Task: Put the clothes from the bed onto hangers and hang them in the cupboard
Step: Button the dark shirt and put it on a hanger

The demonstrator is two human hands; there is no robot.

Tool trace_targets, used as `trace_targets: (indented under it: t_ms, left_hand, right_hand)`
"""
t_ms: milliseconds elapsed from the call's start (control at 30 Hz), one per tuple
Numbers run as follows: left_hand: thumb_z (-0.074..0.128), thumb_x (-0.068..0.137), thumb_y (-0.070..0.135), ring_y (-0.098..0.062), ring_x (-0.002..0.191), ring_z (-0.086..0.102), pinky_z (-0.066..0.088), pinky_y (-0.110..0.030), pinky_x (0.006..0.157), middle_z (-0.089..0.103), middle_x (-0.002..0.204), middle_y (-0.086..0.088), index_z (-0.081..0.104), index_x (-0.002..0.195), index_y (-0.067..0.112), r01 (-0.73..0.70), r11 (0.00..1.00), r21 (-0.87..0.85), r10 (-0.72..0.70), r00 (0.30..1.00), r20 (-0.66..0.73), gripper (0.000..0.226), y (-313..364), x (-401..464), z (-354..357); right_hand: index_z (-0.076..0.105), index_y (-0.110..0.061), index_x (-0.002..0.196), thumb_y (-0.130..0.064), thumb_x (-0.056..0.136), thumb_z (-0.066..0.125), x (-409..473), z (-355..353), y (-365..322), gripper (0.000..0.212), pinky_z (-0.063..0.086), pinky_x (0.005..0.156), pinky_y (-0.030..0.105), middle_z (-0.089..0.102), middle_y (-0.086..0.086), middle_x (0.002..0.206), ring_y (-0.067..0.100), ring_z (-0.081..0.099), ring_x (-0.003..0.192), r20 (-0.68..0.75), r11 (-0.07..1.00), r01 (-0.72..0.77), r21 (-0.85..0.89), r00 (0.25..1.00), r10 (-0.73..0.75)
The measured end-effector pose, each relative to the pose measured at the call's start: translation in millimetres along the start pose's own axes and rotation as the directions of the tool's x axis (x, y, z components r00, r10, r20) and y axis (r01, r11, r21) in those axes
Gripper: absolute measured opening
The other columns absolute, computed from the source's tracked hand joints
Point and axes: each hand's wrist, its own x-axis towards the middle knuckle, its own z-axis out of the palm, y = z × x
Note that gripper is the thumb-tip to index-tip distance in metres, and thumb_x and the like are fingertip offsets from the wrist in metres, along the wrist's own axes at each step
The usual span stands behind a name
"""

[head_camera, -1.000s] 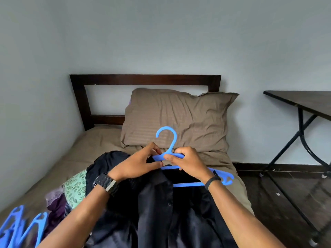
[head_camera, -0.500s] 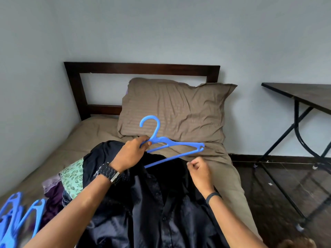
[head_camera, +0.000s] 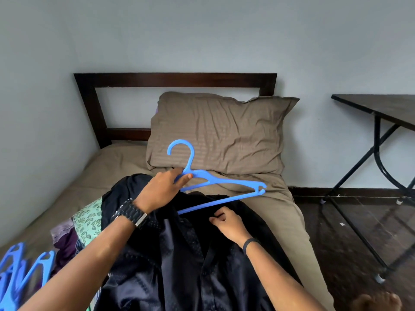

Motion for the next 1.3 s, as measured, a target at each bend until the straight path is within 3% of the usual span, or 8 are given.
trace_targets:
  t_ms: [167, 400, 567, 700, 867, 967, 1100, 1300]
  left_hand:
    - [0.045, 0.097, 0.041, -0.029, 0.067, 0.044, 0.032, -0.039, 0.059, 0.043, 0.061, 0.001, 0.056, 0.092, 0.008, 0.057, 0.998, 0.040, -0.055, 0.997, -0.052, 0.036, -3.5, 2.9, 2.3]
    - [0.046, 0.099, 0.033, -0.029, 0.070, 0.049, 0.033, -0.034, 0.061, 0.046, 0.065, 0.002, 0.053, 0.098, 0.008, 0.183, 0.980, 0.074, -0.179, 0.982, -0.059, 0.026, -18.3, 5.0, 5.8]
    - [0.047, 0.098, 0.032, -0.025, 0.065, 0.046, 0.030, -0.033, 0.057, 0.046, 0.064, 0.001, 0.042, 0.074, 0.020, 0.198, 0.980, 0.002, -0.198, 0.980, -0.006, 0.028, -21.0, 6.1, 5.5]
    - [0.044, 0.097, 0.042, -0.022, 0.061, 0.044, 0.029, -0.033, 0.055, 0.046, 0.064, -0.003, 0.042, 0.074, 0.014, 0.195, 0.981, 0.010, -0.195, 0.981, 0.016, 0.037, -21.1, 5.2, 2.9]
    - [0.044, 0.096, 0.045, -0.021, 0.058, 0.039, 0.029, -0.034, 0.055, 0.042, 0.062, -0.002, 0.036, 0.070, 0.015, 0.157, 0.987, 0.045, -0.158, 0.987, 0.027, 0.040, -20.2, 4.0, -0.3]
    - [0.046, 0.096, 0.043, -0.022, 0.059, 0.041, 0.031, -0.034, 0.057, 0.044, 0.063, -0.004, 0.036, 0.068, 0.016, 0.174, 0.984, 0.029, -0.175, 0.984, 0.016, 0.040, -18.7, 3.9, -0.3]
    - [0.046, 0.096, 0.044, -0.022, 0.059, 0.041, 0.030, -0.034, 0.056, 0.044, 0.062, -0.004, 0.039, 0.070, 0.012, 0.170, 0.985, 0.040, -0.170, 0.985, 0.000, 0.042, -12.5, 3.7, -2.0]
    - [0.047, 0.096, 0.041, -0.021, 0.062, 0.046, 0.033, -0.030, 0.056, 0.049, 0.066, -0.004, 0.053, 0.084, 0.007, 0.194, 0.981, 0.033, -0.193, 0.981, -0.010, 0.037, -9.3, 4.6, -6.9]
  right_hand:
    - [0.047, -0.019, 0.127, -0.036, 0.087, 0.066, 0.4, 15.5, -3.5, 0.047, 0.041, 0.086, 0.023, 0.043, 0.006, 0.126, 0.024, 0.050, 0.114, 0.170, 0.977, 0.093, -0.193, 0.984, -0.060]
    - [0.050, -0.017, 0.123, -0.038, 0.088, 0.064, 3.0, 12.7, 11.1, 0.044, 0.046, 0.080, 0.026, 0.050, 0.002, 0.111, 0.015, 0.052, 0.097, 0.166, 0.979, 0.019, -0.202, 0.986, 0.015]
    - [0.041, -0.014, 0.128, -0.034, 0.090, 0.062, 3.2, 7.4, 17.0, 0.047, 0.044, 0.089, 0.032, 0.040, 0.006, 0.126, 0.026, 0.051, 0.114, -0.171, 0.995, -0.028, -0.091, 0.985, 0.012]
    - [0.052, -0.011, 0.120, -0.024, 0.091, 0.062, 9.7, -2.5, 29.6, 0.033, 0.046, 0.092, 0.033, 0.041, 0.009, 0.126, 0.028, 0.053, 0.109, -0.174, 0.974, -0.094, -0.209, 0.983, 0.057]
    - [0.049, -0.013, 0.096, -0.005, 0.084, 0.064, 5.6, -8.5, 37.9, 0.021, 0.044, 0.085, 0.032, 0.043, 0.000, 0.102, 0.024, 0.052, 0.098, -0.344, 0.970, 0.123, -0.210, 0.919, -0.191]
    - [0.057, -0.011, 0.115, 0.003, 0.087, 0.052, 7.4, -5.9, 35.3, 0.032, 0.044, 0.095, 0.030, 0.051, 0.001, 0.112, 0.019, 0.052, 0.106, -0.170, 0.881, 0.336, -0.334, 0.898, -0.407]
    - [0.027, -0.021, 0.149, -0.006, 0.092, 0.055, 17.8, -3.2, 13.4, 0.065, 0.038, 0.108, 0.029, 0.033, -0.001, 0.150, 0.017, 0.046, 0.127, 0.129, 0.951, 0.253, -0.179, 0.964, -0.232]
    - [0.060, -0.011, 0.122, -0.025, 0.090, 0.063, 34.6, -3.0, -0.9, 0.034, 0.043, 0.100, 0.038, 0.058, 0.008, 0.125, 0.029, 0.046, 0.124, 0.104, 0.905, 0.126, -0.407, 0.990, -0.092]
